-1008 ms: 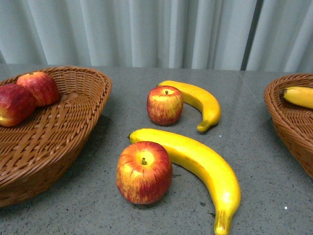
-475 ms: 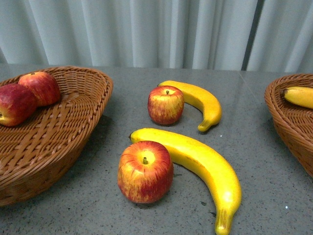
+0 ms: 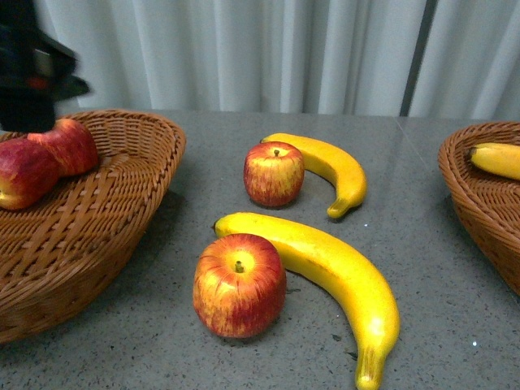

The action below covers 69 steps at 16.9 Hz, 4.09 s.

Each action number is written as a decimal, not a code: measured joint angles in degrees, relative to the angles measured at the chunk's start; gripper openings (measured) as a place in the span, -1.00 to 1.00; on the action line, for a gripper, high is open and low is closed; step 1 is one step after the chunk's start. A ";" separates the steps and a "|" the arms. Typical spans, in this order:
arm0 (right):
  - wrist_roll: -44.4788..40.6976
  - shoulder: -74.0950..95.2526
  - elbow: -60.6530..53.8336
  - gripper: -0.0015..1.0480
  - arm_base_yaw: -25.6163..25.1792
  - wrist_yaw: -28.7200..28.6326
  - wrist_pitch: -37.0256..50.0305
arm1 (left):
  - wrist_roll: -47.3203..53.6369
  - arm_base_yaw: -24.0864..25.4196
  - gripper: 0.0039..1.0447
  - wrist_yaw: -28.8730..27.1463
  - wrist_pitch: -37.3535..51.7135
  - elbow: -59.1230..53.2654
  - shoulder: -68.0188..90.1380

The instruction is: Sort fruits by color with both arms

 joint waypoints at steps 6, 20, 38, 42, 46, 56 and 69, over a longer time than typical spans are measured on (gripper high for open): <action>0.00 0.00 0.00 0.87 0.00 0.00 0.00 | 3.37 -16.04 0.88 8.41 -5.90 8.13 16.11; 0.00 0.00 0.00 0.87 0.00 -0.02 0.00 | -2.36 -17.03 0.68 3.63 -10.38 3.76 18.78; 0.00 0.00 0.00 0.87 0.00 -0.02 0.00 | -5.14 10.99 0.19 7.89 -6.03 2.54 10.16; 0.00 0.00 0.00 0.87 0.00 -0.02 0.00 | -5.64 10.23 0.19 8.26 -6.36 1.86 13.40; 0.00 0.00 0.00 0.87 0.00 -0.02 0.00 | -5.79 8.83 0.80 7.48 -8.46 1.88 11.32; 0.00 0.00 0.00 0.87 0.00 -0.02 0.00 | -0.55 2.27 0.88 13.27 -12.52 29.51 29.35; 0.00 0.00 0.00 0.87 0.00 0.00 -0.02 | 6.95 -5.18 0.88 14.75 -19.10 42.29 44.41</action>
